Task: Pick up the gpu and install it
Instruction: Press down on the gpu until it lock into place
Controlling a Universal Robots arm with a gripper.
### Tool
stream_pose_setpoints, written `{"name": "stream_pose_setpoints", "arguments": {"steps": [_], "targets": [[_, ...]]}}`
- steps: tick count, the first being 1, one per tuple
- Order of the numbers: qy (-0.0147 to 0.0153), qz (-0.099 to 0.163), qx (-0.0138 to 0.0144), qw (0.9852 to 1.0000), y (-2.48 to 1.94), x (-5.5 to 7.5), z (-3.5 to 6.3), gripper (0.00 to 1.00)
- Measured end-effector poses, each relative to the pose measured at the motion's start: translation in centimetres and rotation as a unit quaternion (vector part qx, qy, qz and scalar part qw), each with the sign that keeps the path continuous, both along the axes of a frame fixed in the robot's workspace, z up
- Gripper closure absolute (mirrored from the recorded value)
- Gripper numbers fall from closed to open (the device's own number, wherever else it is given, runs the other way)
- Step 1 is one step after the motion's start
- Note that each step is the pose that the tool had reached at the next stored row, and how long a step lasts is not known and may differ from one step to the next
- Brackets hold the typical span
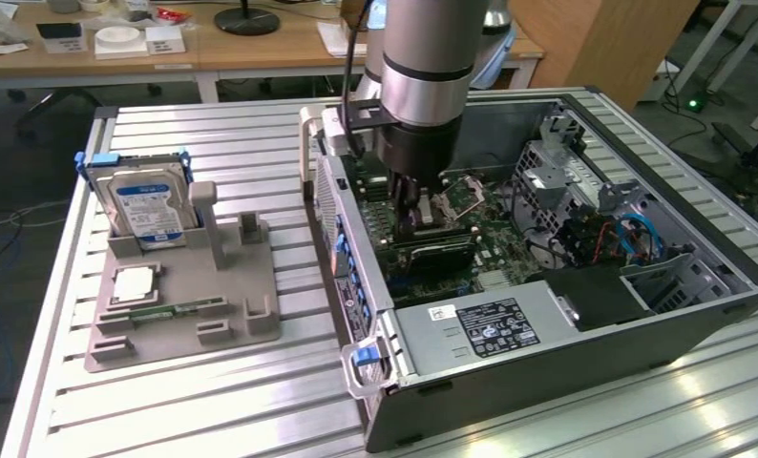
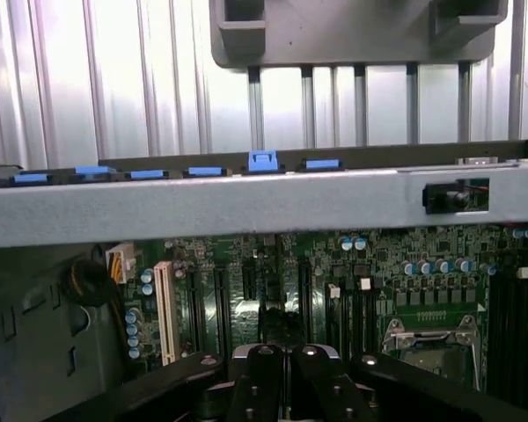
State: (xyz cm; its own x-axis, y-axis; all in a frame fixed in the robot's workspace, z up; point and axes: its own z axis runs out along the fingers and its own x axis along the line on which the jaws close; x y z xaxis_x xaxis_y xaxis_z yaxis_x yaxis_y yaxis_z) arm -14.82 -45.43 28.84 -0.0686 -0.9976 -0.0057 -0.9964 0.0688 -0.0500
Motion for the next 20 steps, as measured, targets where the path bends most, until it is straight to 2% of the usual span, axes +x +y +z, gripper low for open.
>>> {"name": "stream_pose_setpoints", "arguments": {"steps": [2, 5, 8, 12, 20], "targets": [[0.0057, 0.0, -0.0001, 1.0, 0.0, -0.06, 0.01, 0.89], [0.0107, 0.0, -0.0001, 0.9999, 0.0, -0.12, 0.02, 0.89], [0.0112, 0.013, -0.0018, 0.9999, 0.04, -0.21, 0.0, 0.89], [0.0128, 0.035, -0.0023, 0.9993, 0.09, -0.25, 0.01, 0.89], [0.0136, 0.035, -0.0023, 0.9993, 0.22, -0.97, 0.01, 0.89]]}}
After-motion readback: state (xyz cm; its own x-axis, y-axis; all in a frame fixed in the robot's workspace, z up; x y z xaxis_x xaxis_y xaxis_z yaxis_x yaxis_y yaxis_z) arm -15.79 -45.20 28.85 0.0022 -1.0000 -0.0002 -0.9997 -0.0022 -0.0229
